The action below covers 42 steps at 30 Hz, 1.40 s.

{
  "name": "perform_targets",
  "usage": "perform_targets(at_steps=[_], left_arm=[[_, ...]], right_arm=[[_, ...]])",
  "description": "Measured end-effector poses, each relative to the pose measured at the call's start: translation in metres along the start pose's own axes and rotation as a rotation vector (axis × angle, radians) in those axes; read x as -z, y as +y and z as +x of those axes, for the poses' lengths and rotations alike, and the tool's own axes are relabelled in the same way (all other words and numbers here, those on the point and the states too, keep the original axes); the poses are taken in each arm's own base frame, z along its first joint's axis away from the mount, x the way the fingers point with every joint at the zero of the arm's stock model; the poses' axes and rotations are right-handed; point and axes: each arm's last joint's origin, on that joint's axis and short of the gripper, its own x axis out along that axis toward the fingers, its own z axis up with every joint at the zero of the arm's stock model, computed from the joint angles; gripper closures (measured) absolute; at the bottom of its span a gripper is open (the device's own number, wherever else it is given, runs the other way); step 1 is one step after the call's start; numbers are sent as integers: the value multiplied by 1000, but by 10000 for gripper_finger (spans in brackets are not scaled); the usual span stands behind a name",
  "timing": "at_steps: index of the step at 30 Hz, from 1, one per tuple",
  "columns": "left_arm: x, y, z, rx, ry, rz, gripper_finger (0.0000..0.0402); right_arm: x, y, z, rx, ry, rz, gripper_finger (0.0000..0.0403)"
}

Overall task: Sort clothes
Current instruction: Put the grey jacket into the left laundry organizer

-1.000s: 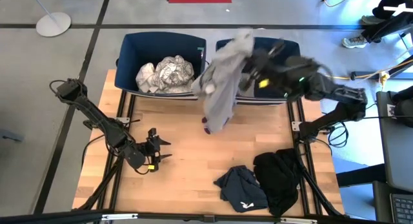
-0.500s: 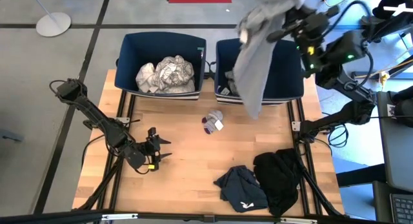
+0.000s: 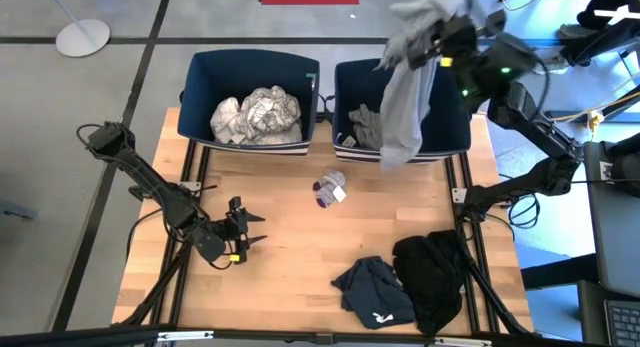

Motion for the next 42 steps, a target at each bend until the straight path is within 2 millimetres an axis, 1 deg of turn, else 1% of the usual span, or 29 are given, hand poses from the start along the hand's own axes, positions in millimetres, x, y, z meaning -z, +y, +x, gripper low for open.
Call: perform_targets(at_steps=[5, 11, 17, 22, 31, 35, 38, 40, 42], left_arm=[[0, 0, 0, 0, 0, -3, 179], [0, 0, 0, 1, -1, -8, 179], [0, 0, 0, 1, -1, -13, 179], [0, 0, 0, 1, -1, -16, 179], [-1, 0, 0, 3, -5, -25, 179], [-1, 0, 0, 3, -5, -26, 179], [-1, 0, 0, 3, -5, -29, 179], [-1, 0, 0, 4, -5, -28, 179], [-1, 0, 0, 4, -5, -31, 179]], right_arm=[[24, 9, 1, -76, 175, -31, 363], [50, 18, -5, -153, 366, -86, 363], [86, 40, -9, -261, 539, -129, 360], [116, 61, -9, -285, 622, -173, 352], [162, 94, -11, -356, 699, -135, 350], [176, 104, -11, -354, 704, -78, 349], [181, 107, -11, -348, 710, -34, 346], [181, 106, -10, -347, 713, -20, 334], [182, 106, -9, -382, 730, 11, 309]])
